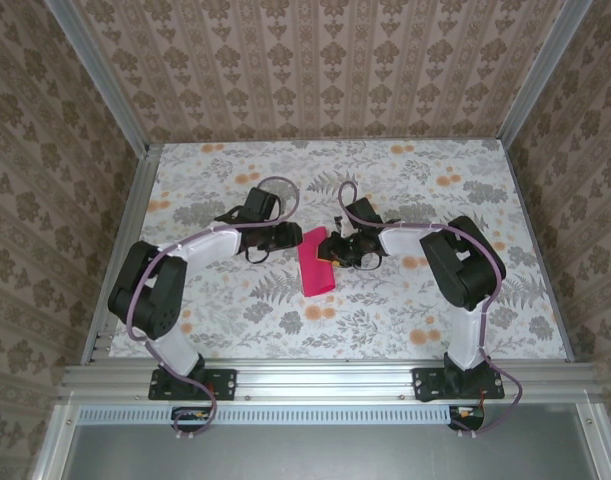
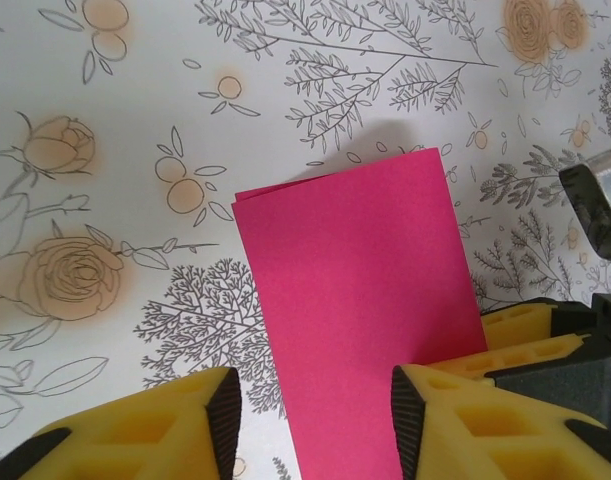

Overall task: Fold a paper plane with a square sheet of paper (pick it up from the middle)
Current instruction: Fold the square sheet of paper in half at the center of the table.

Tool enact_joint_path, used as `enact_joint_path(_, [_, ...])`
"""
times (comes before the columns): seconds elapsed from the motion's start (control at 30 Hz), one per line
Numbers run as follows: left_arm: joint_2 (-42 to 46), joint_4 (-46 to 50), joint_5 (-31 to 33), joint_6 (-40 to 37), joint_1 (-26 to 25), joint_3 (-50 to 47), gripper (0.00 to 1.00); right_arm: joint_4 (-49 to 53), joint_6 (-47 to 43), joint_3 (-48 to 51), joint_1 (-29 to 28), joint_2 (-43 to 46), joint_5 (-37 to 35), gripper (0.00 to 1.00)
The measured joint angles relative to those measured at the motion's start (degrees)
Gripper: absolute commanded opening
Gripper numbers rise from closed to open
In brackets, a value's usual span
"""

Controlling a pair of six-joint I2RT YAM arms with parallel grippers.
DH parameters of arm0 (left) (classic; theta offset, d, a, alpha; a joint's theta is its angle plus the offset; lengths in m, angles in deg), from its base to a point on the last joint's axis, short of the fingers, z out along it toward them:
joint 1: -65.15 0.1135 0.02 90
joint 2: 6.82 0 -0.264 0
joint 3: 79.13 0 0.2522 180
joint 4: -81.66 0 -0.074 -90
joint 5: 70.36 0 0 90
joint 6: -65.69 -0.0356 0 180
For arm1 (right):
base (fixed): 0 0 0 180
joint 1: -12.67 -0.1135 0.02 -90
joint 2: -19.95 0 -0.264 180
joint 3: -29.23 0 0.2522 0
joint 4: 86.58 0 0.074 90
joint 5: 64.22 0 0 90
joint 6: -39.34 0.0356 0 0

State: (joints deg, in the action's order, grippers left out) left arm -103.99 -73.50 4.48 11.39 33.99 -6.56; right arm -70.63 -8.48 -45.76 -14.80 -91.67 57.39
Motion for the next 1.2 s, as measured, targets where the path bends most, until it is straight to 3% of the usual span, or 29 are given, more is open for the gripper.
enact_joint_path(0.33, [-2.5, -1.2, -0.8, 0.8, -0.7, 0.7, 0.37, 0.2, -0.2, 0.0, 0.0, 0.0, -0.9, 0.34])
enact_joint_path(0.83, [-10.4, -2.0, -3.7, 2.3, -2.2, 5.4, 0.16, 0.4, -0.2, -0.1, 0.0, 0.0, -1.2, 0.34])
enact_joint_path(1.2, [-13.9, 2.0, -2.9, 2.2, -2.2, 8.3, 0.07, 3.2, -1.2, -1.4, -0.2, 0.5, -1.4, 0.46])
